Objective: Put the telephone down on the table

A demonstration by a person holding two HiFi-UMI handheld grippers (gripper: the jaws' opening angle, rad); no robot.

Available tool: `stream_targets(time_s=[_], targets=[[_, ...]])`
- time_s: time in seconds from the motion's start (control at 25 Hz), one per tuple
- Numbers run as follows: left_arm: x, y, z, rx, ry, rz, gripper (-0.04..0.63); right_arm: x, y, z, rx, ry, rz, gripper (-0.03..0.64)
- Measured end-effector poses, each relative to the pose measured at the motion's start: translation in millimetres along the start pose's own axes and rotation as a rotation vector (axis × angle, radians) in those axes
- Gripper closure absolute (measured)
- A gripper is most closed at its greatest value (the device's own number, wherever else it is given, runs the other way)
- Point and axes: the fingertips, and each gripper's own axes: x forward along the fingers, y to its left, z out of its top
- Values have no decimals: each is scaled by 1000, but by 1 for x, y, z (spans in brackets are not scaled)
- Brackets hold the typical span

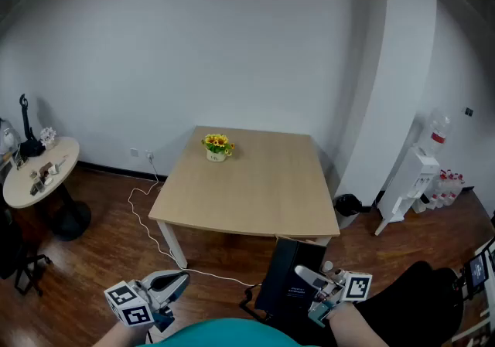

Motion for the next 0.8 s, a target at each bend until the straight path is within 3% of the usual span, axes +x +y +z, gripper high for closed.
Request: stream_targets(time_s=[0.36, 0.56, 0.8], targets=[[1, 24, 2, -22, -8, 3, 589, 23, -17, 12, 18, -15, -4, 457], [1, 75, 12, -30, -12, -40, 590, 72, -38, 10, -3, -17, -13, 458], [-4, 156, 50, -25, -8, -93, 589, 156, -61, 14, -17, -43, -8, 457]])
